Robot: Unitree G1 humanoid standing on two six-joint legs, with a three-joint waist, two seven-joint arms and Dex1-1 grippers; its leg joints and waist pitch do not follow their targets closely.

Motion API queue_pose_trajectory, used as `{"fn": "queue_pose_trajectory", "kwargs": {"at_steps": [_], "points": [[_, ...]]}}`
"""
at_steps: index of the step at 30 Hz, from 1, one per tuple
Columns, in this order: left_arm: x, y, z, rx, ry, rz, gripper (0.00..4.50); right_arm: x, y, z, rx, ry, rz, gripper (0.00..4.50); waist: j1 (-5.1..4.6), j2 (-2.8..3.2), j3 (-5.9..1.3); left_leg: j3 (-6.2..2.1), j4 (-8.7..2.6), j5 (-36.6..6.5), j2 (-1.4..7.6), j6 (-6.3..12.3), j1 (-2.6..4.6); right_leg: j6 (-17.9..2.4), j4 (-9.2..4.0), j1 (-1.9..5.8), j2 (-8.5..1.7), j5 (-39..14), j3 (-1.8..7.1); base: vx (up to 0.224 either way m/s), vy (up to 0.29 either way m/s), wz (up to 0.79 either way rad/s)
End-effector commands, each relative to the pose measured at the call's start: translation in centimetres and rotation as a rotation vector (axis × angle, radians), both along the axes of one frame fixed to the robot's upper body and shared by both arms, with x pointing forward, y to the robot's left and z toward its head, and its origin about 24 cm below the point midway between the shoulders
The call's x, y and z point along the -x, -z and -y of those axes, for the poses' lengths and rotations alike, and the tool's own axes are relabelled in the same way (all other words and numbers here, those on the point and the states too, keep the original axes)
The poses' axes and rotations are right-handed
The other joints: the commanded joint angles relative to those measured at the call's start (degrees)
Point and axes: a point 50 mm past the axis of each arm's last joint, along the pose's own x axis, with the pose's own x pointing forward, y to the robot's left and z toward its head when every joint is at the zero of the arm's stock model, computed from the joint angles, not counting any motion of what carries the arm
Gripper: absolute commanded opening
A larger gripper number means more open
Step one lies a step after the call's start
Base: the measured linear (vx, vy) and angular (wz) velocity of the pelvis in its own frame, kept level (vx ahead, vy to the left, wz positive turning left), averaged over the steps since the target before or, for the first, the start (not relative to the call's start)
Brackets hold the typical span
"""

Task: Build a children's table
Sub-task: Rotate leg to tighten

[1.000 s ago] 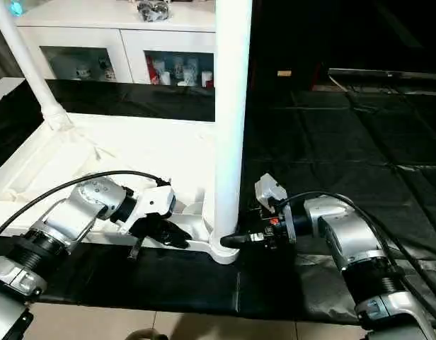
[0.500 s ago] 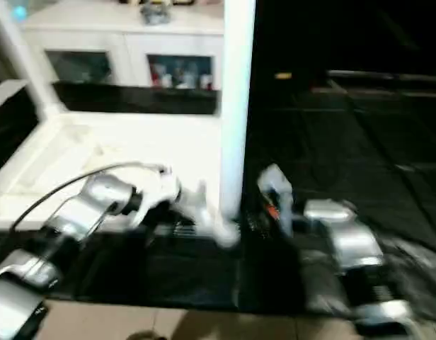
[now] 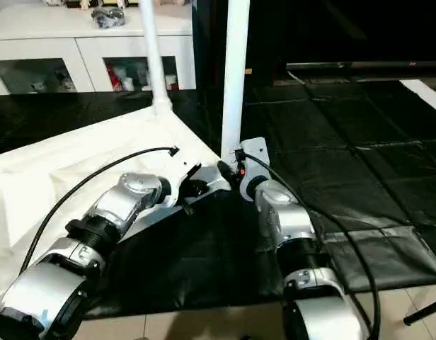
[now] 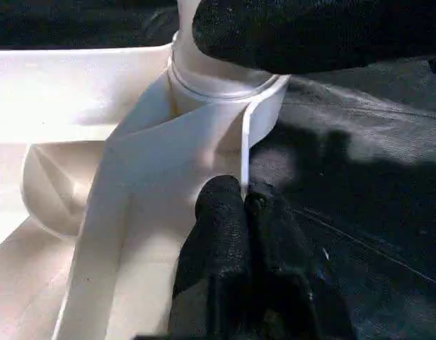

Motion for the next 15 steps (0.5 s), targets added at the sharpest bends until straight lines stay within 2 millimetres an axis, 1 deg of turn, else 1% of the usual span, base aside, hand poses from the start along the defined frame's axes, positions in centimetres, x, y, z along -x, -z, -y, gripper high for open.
{"fn": "queue_pose_trajectory", "kwargs": {"at_steps": [1, 2, 3, 4, 5, 6, 7, 8, 9, 10, 11, 12, 13, 14, 15], "points": [[-0.8, -2.2, 1.0, 0.010, 0.021, 0.106, 0.00, 1.2, 0.8, -3.1, -0.064, -0.160, -0.036, 3.06, 0.44, -0.70, -4.42, 0.27, -4.28, -14.7, 0.59, 3.61, 0.33, -9.7, -3.10, 3.22, -3.02, -17.1, 2.11, 0.000, 0.000, 0.00], [-0.7, -1.9, 0.6, -0.008, 0.045, 0.098, 0.00, 1.5, 0.8, -2.4, -0.063, -0.180, -0.012, 3.12, 0.69, -0.62, -4.37, 0.47, -4.24, -14.2, 0.58, 3.94, 0.38, -10.3, -2.99, 3.17, -3.06, -16.8, 2.20, 0.000, 0.000, 0.00], [-0.7, -1.9, 0.6, -0.008, 0.045, 0.098, 0.00, 1.5, 0.8, -2.4, -0.063, -0.180, -0.012, 3.20, 0.98, -0.75, -4.32, 0.65, -4.13, -14.5, 0.53, 4.07, 0.53, -10.1, -3.03, 3.10, -2.96, -17.8, 2.28, 0.000, 0.000, 0.00], [-0.6, -1.8, 0.4, -0.017, 0.061, 0.093, 0.00, 1.7, 0.8, -2.0, -0.061, -0.194, 0.000, 3.20, 1.29, -0.79, -4.39, 0.79, -4.00, -14.2, 0.53, 4.13, 0.68, -10.4, -2.95, 2.89, -3.11, -17.8, 2.50, 0.000, 0.000, 0.00], [-0.6, -1.8, 0.4, -0.017, 0.061, 0.093, 0.00, 1.7, 0.8, -2.0, -0.061, -0.194, 0.000, 3.37, 1.35, -0.83, -4.39, 0.91, -3.98, -14.0, 0.55, 4.21, 0.67, -10.4, -2.97, 2.91, -3.09, -18.0, 2.54, 0.000, 0.000, 0.00], [-0.3, -1.4, -0.3, -0.037, 0.119, 0.085, 0.00, 2.5, 0.9, -0.2, -0.047, -0.254, 0.029, 3.53, 1.59, -1.16, -4.46, 0.86, -4.01, -12.3, 0.47, 4.62, 0.21, -9.8, -2.93, 3.47, -3.05, -17.9, 2.40, 0.000, 0.000, 0.00], [-0.2, -1.3, -0.5, -0.041, 0.132, 0.082, 0.00, 2.8, 0.9, 0.3, -0.043, -0.270, 0.036, 3.53, 1.79, -1.21, -4.40, 0.92, -4.00, -12.1, 0.53, 4.96, 0.24, -9.3, -2.90, 3.50, -2.99, -18.0, 2.43, 0.000, 0.000, 0.00], [-0.1, -1.2, -0.7, -0.046, 0.157, 0.084, 0.00, 3.1, 0.9, 1.0, -0.038, -0.289, 0.044, 3.57, 2.06, -1.13, -4.40, 0.90, -3.99, -12.1, 0.64, 5.35, 0.36, -9.1, -2.99, 3.38, -3.09, -18.2, 2.48, 0.000, 0.000, 0.00], [0.0, -1.1, -1.0, -0.047, 0.181, 0.072, 0.00, 3.4, 0.9, 1.9, -0.028, -0.307, 0.053, 3.67, 2.05, -1.24, -4.44, 0.78, -4.04, -11.2, 0.75, 5.52, -0.05, -8.9, -2.79, 3.65, -3.08, -17.9, 2.50, 0.000, 0.000, 0.00], [0.2, -1.0, -1.2, -0.049, 0.202, 0.060, 0.00, 3.7, 0.7, 2.7, -0.012, -0.327, 0.062, 3.81, 2.25, -1.29, -4.47, 0.80, -3.98, -10.4, 0.69, 5.47, -0.11, -8.8, -2.82, 3.64, -3.08, -18.1, 2.41, 0.000, 0.000, 0.00], [0.4, -0.9, -1.6, -0.054, 0.240, 0.061, 0.00, 4.0, 0.5, 3.8, 0.002, -0.350, 0.069, 3.91, 2.31, -1.43, -4.48, 0.85, -3.96, -10.2, 0.68, 5.62, -0.11, -8.9, -2.84, 3.62, -3.07, -18.2, 2.42, 0.000, 0.000, 0.00], [0.9, -0.6, -2.1, -0.061, 0.296, 0.038, 0.00, 4.5, 0.1, 5.5, 0.026, -0.389, 0.079, 3.97, 2.46, -1.40, -4.50, 0.89, -3.91, -9.8, 0.84, 5.81, 0.10, -9.1, -2.75, 3.39, -3.11, -18.3, 2.55, 0.000, 0.000, 0.00], [0.9, -0.6, -2.2, -0.062, 0.307, 0.032, 0.00, 4.6, 0.0, 5.8, 0.030, -0.398, 0.081, 4.01, 2.89, -1.32, -4.50, 0.93, -3.86, -9.6, 0.99, 6.07, 0.26, -9.5, -2.73, 3.33, -3.01, -17.9, 2.61, 0.000, 0.000, 0.00], [1.3, -0.5, -2.6, -0.071, 0.373, 0.036, 0.00, 5.0, -0.5, 6.7, 0.040, -0.443, 0.082, 4.08, 3.03, -1.37, -4.40, 1.03, -3.92, -10.0, 1.11, 6.14, 0.52, -10.1, -2.69, 3.02, -2.96, -17.8, 2.66, 0.000, 0.000, 0.00], [1.6, -0.4, -2.8, -0.070, 0.403, 0.022, 0.00, 5.2, -0.8, 7.2, 0.045, -0.470, 0.082, 4.17, 3.09, -1.35, -4.35, 1.01, -3.95, -10.3, 1.15, 6.04, 0.38, -10.0, -2.59, 3.15, -2.92, -17.9, 2.64, 0.000, 0.000, 0.00]]}}
